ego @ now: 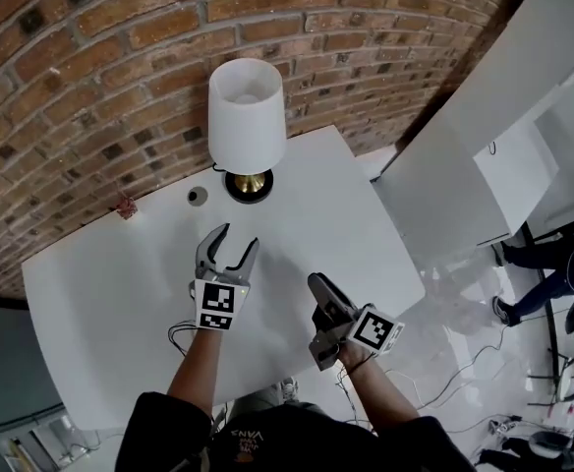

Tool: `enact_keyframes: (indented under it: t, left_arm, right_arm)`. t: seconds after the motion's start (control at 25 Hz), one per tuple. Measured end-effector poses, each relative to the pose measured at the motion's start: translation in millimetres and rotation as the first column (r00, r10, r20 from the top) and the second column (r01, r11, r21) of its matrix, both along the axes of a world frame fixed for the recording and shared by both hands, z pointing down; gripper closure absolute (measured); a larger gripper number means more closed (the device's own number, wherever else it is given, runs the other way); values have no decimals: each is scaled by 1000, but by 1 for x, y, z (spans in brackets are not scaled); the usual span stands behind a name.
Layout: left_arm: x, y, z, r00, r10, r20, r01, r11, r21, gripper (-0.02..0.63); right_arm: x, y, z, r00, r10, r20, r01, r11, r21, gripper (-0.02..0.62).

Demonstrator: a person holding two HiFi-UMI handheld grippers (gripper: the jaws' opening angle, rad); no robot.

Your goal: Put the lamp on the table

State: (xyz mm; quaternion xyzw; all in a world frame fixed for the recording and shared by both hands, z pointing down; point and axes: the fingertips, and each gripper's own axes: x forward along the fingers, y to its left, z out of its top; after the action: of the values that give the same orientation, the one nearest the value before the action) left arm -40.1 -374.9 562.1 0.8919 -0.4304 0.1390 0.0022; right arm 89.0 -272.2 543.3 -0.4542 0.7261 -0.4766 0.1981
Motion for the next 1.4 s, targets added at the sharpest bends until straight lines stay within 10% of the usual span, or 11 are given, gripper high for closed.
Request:
enact_keyframes:
  t: [0.68,1.4]
  left_arm:
    - [-22,176,-55,994,-107,-36,108,993,41,595]
    - [-29,313,-48,989,-142,-46,140,989,-48,595]
  right_arm:
    - [3,114,-21,941,-44,-335,78,993,91,571]
    - [-3,201,-31,849,-123,-515,258,945,201,597]
